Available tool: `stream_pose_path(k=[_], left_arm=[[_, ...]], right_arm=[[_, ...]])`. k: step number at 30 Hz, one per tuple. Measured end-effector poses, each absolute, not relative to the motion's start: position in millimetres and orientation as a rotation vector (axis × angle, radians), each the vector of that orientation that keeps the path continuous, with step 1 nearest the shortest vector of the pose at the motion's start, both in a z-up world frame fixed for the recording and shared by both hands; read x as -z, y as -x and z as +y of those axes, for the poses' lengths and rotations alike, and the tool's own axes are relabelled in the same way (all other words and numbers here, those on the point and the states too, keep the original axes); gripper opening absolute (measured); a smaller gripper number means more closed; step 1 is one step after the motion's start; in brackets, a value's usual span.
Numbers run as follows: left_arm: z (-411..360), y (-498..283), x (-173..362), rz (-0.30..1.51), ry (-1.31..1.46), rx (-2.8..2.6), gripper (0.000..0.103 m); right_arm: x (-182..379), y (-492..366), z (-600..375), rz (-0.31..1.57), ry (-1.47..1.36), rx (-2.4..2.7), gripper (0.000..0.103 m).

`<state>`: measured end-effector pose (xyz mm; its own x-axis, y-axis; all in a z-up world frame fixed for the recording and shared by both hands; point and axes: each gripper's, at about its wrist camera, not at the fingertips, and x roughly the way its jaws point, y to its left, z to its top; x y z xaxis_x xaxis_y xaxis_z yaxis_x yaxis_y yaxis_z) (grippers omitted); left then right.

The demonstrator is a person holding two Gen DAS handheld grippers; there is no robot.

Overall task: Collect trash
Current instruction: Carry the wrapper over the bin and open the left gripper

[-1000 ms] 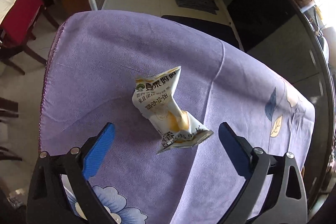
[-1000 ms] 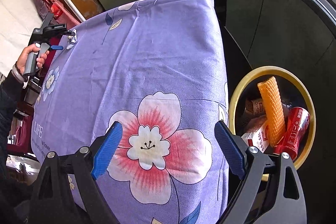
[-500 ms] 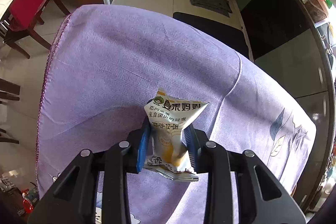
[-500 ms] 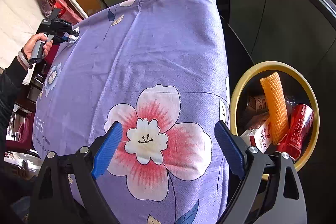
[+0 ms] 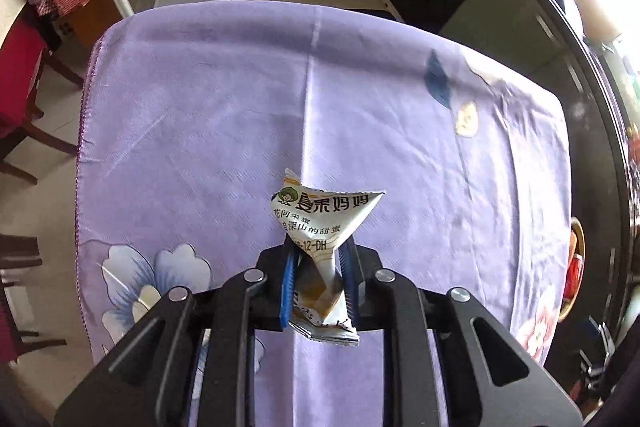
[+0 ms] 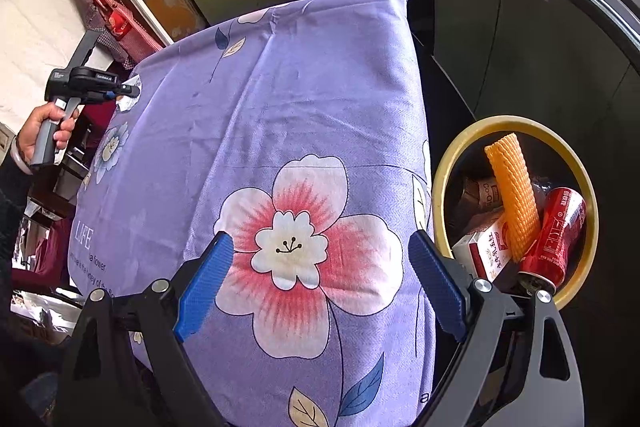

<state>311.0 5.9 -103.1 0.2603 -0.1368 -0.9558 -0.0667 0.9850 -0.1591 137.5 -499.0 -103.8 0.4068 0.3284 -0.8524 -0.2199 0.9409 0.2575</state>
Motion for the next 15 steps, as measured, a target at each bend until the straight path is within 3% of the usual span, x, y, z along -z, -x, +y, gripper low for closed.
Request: stream_pose_path(k=[9,15], left_arm=[[-133.6,-241.7,54.9,1.237,-0.069,0.379,0.019],[-254.4,-223.0,49.4,1.213,-0.164,0.641,0.020]], right_arm=[[85.9,-110.6,-528.5,1.033,-0.126,-0.269,0.088],[78.8,-88.0,-584.8,0.981,-0.135,-0.086,0.088]])
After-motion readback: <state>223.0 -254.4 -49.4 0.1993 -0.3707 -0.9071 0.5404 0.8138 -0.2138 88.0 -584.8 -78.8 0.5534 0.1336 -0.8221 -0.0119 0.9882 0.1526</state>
